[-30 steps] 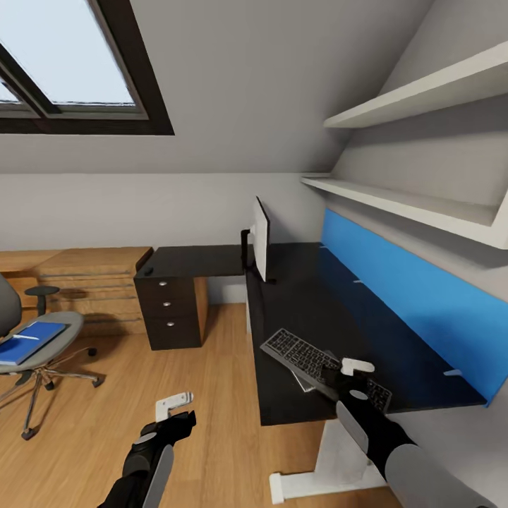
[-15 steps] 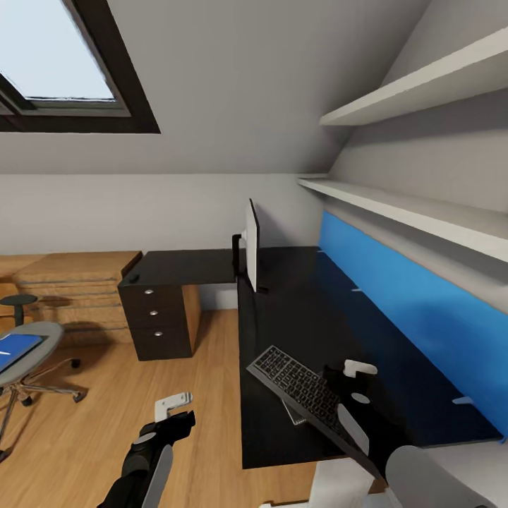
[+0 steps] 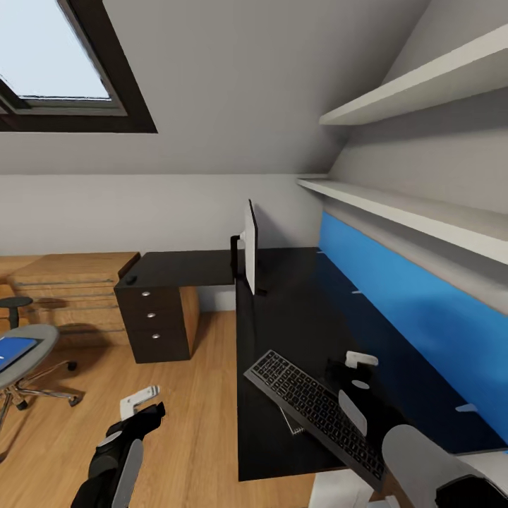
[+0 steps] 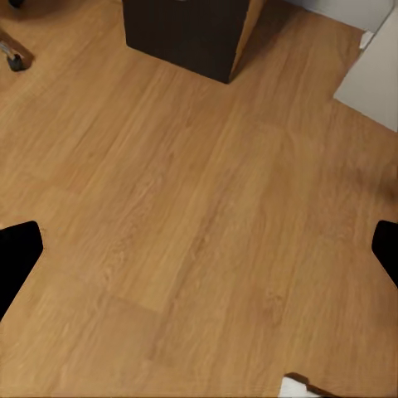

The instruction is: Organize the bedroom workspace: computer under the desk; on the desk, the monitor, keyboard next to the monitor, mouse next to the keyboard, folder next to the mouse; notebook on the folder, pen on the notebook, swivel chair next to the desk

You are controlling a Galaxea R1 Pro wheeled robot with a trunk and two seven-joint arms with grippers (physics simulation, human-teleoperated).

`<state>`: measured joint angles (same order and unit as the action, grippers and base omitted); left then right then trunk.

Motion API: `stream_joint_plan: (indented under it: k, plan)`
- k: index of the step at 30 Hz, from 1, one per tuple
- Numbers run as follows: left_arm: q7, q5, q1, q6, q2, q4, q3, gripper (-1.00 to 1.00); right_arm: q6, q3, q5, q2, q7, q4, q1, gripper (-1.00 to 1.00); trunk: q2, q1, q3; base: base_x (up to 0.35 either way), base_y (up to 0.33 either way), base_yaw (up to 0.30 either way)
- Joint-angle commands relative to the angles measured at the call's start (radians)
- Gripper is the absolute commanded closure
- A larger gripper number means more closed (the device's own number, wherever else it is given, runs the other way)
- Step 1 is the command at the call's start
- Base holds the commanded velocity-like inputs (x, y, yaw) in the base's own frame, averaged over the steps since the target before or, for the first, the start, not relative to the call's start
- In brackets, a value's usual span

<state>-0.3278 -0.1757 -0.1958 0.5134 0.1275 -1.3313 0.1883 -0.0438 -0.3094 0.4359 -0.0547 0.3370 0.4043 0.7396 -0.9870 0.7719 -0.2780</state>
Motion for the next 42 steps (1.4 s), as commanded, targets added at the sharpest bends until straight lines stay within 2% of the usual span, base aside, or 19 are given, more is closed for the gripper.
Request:
stream_joint_plan:
  k: [1,10,15,22,29,30,33,37,42]
  plan:
    - [-0.006,-0.013,-0.001,0.003,0.0,-0.007,0.008,-1.0,0.002,-0.008,0.011,0.0,0.005,-0.015,0.017,-1.0,-0.001,0.0,-0.001,0.008,-0.003,0.0]
    - [-0.005,-0.039,-0.002,0.003,-0.003,-0.045,0.06,-1.0,0.091,-0.007,0.019,0.0,0.004,-0.158,0.187,-1.0,-0.001,0.0,-0.001,0.003,-0.001,0.0]
    - [-0.004,-0.049,-0.002,0.003,-0.003,-0.052,0.088,-1.0,0.151,-0.008,0.052,0.003,0.001,-0.202,0.238,-1.0,-0.001,0.0,-0.001,0.0,0.0,0.0]
    - [-0.002,-0.054,-0.002,0.002,-0.003,-0.056,0.103,-1.0,0.195,-0.012,0.091,0.024,-0.001,-0.225,0.259,-1.0,-0.001,0.0,-0.001,0.036,0.0,0.0]
    - [-0.002,-0.054,-0.002,0.002,-0.003,-0.076,0.105,-1.0,0.2,-0.013,0.098,0.038,-0.008,-0.226,0.258,-1.0,-0.001,0.0,-0.001,0.271,0.0,0.0]
    - [-0.002,-0.054,-0.002,0.003,-0.002,-0.08,0.105,-1.0,0.198,-0.013,0.099,0.065,-0.013,-0.226,0.256,-1.0,-0.001,0.0,-0.001,0.313,0.0,0.0]
    - [-0.002,-0.054,-0.002,0.004,-0.002,-0.082,0.105,-1.0,0.197,-0.012,0.099,0.092,-0.014,-0.226,0.255,-1.0,-0.001,0.0,-0.001,0.312,0.0,0.0]
    - [-0.002,-0.054,-0.002,0.005,-0.002,-0.084,0.105,-1.0,0.196,-0.012,0.099,0.111,-0.016,-0.226,0.253,-1.0,-0.001,0.0,-0.001,0.205,0.0,0.0]
    - [-0.004,-0.055,-0.002,0.007,0.003,-0.128,0.105,-1.0,0.196,-0.01,0.098,0.11,-0.017,-0.224,0.252,-1.0,-0.001,0.0,-0.001,0.027,0.0,0.0]
